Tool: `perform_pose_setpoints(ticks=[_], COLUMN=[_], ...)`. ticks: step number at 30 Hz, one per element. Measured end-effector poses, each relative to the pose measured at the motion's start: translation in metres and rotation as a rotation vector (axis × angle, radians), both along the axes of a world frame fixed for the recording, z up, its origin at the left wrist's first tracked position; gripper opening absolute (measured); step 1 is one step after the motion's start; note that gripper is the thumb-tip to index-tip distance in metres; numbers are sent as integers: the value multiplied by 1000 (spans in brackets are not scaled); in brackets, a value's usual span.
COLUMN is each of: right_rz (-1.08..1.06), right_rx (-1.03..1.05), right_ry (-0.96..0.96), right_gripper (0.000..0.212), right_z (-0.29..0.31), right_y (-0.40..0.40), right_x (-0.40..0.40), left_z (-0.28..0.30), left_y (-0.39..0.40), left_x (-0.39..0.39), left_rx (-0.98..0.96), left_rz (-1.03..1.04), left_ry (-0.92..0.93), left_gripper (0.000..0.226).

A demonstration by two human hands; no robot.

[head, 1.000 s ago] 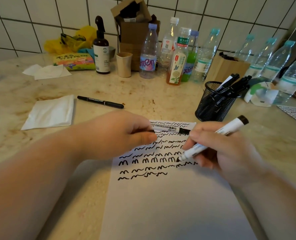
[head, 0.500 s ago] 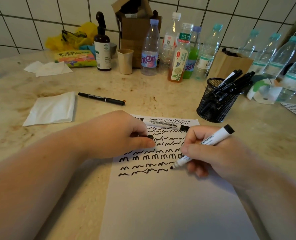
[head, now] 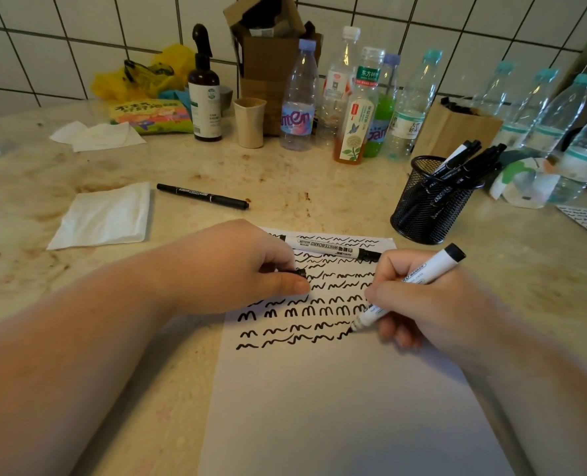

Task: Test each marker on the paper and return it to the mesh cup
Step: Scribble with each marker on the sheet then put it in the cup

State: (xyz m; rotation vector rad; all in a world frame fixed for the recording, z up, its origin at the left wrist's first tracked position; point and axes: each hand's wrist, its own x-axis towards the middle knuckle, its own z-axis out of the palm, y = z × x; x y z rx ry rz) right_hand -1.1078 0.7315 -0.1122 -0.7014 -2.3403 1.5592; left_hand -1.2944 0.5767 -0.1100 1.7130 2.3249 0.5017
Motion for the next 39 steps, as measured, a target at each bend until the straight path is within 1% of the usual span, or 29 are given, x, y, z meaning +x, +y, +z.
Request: perform_pose_setpoints(ticks=[3,5,9,13,14,16,18,21,26,28,31,34,36,39], right_rz=[-30,-53,-81,6,43,96,100,66,59,67,99,88,95,117], right_rx=[-2,-23,-89,-180,-231,-326,-353,-336,-307,-279,-205,-170,-162,-182], right_ry=[32,83,216,307,340,392,418,413,381,358,325,304,291,252], right_gripper=[30,33,29,17,20,33,30,35,27,22,6,17,16,16], right_z=[0,2,3,6,6,6,4,1,0,-1,-2,-3,-4,-8], right_y=[3,3,7,6,5,6,8,11,12,12,10,10,9,7], right_x=[1,2,0,0,1,1,1,-1,-1,-1,-2,-1,-3,-4], left_z=[0,0,1,1,1,0,1,1,2,3,5,6,6,5], left_y=[0,0,2,2,2,2,3,3,3,3,3,3,4,2], left_x=[0,1,3,6,6,7,7,7,8,9,10,10,11,14], left_rx=[-8,-8,-27,-16,-11,-7,-4,1,9,17,33,50,33,-39], left_rz=[10,10,24,12,13,15,15,15,7,6,11,28,41,38], left_ry=[-4,-16,-25,-48,-51,-47,-54,-57,-51,-59,-71,-75,-72,-8], left_gripper=[55,53,29,21,19,18,16,16,18,17,15,10,11,16])
